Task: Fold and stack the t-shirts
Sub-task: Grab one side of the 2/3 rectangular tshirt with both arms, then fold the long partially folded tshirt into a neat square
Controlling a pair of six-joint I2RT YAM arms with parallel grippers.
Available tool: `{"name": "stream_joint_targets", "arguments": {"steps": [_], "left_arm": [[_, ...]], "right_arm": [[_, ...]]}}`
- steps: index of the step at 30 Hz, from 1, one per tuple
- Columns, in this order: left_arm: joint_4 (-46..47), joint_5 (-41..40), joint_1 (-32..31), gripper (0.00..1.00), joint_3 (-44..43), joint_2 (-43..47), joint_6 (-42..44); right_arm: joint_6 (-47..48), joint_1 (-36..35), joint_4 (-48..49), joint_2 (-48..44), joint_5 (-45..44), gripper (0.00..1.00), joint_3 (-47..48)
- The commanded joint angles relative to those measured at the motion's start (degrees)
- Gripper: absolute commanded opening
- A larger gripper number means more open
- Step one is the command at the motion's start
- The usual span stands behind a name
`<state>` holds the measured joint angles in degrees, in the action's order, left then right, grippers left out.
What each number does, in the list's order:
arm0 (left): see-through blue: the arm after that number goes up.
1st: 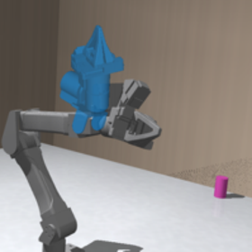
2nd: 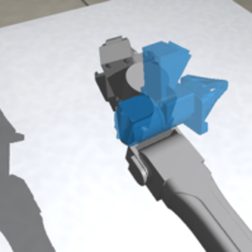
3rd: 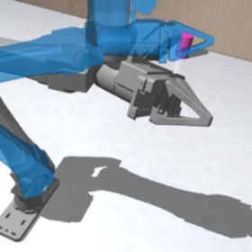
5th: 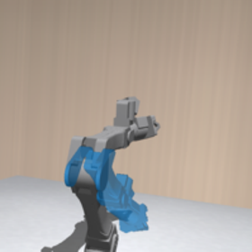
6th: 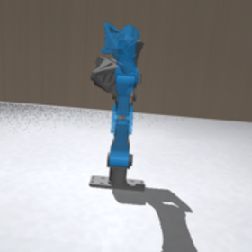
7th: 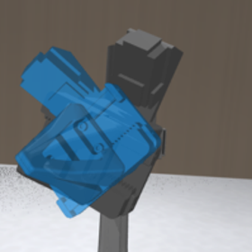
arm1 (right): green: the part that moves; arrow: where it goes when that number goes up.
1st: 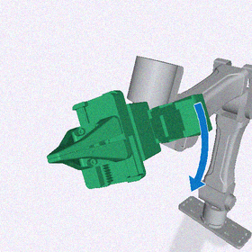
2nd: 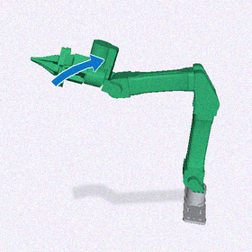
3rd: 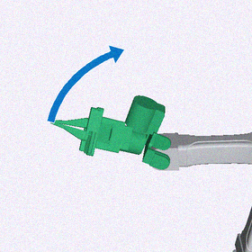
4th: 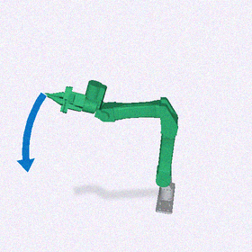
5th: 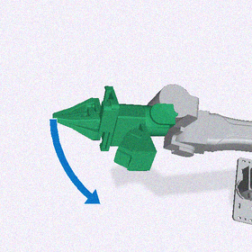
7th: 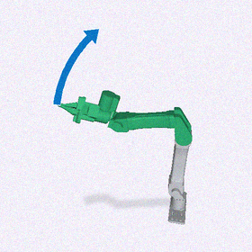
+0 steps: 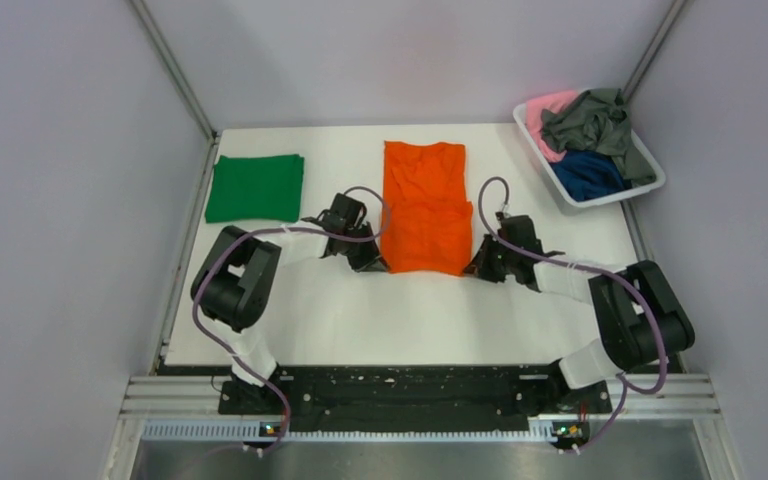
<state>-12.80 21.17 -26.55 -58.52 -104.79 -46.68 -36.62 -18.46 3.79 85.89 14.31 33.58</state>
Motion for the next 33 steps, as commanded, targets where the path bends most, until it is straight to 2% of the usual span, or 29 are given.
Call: {"name": "stream_joint_targets", "arguments": {"steps": [1,3,6,9,12,15,19,22,26,33], "left_arm": [[-0.7,-2.6,-2.5,0.00,7.8,5.8,0.3],[-0.8,-3.2,-4.2,0.00,12.3,9.7,-0.7],[-1.5,-3.7,-7.9,0.00,18.9,16.8,-3.0],[-1.6,-0.3,-10.6,0.00,23.2,23.9,-5.8],[-7.9,-4.1,-15.7,0.00,23.6,32.2,-7.3],[-12.6,-6.2,-17.2,0.00,21.5,38.9,-6.2],[-13.7,-9.0,-17.2,0.00,17.1,43.5,-4.2],[-13.5,-14.2,-17.0,0.00,13.4,42.9,-3.5],[-12.1,-16.2,-13.9,0.00,7.7,38.6,-1.1],[-11.6,-15.9,-4.5,0.00,-3.3,28.4,2.1]], "right_arm": [[1.1,0.2,-2.9,-3.6,8.3,0.00,-4.3],[1.6,-0.3,-6.0,-7.9,11.7,0.00,-7.0],[4.3,-1.8,-16.0,-16.1,14.8,0.00,-9.3],[6.3,-1.9,-26.4,-25.9,18.5,0.00,-10.6],[5.9,-2.1,-33.5,-35.4,24.9,0.00,-10.4],[4.0,-2.1,-35.7,-41.8,28.2,0.00,-7.9],[3.5,-2.1,-33.7,-42.1,27.1,0.00,-2.5],[3.0,-1.6,-29.4,-39.6,24.9,0.00,1.1],[3.0,0.9,-24.0,-34.1,23.7,0.00,4.7],[0.4,6.3,-14.0,-22.9,25.2,0.00,10.4]]}}
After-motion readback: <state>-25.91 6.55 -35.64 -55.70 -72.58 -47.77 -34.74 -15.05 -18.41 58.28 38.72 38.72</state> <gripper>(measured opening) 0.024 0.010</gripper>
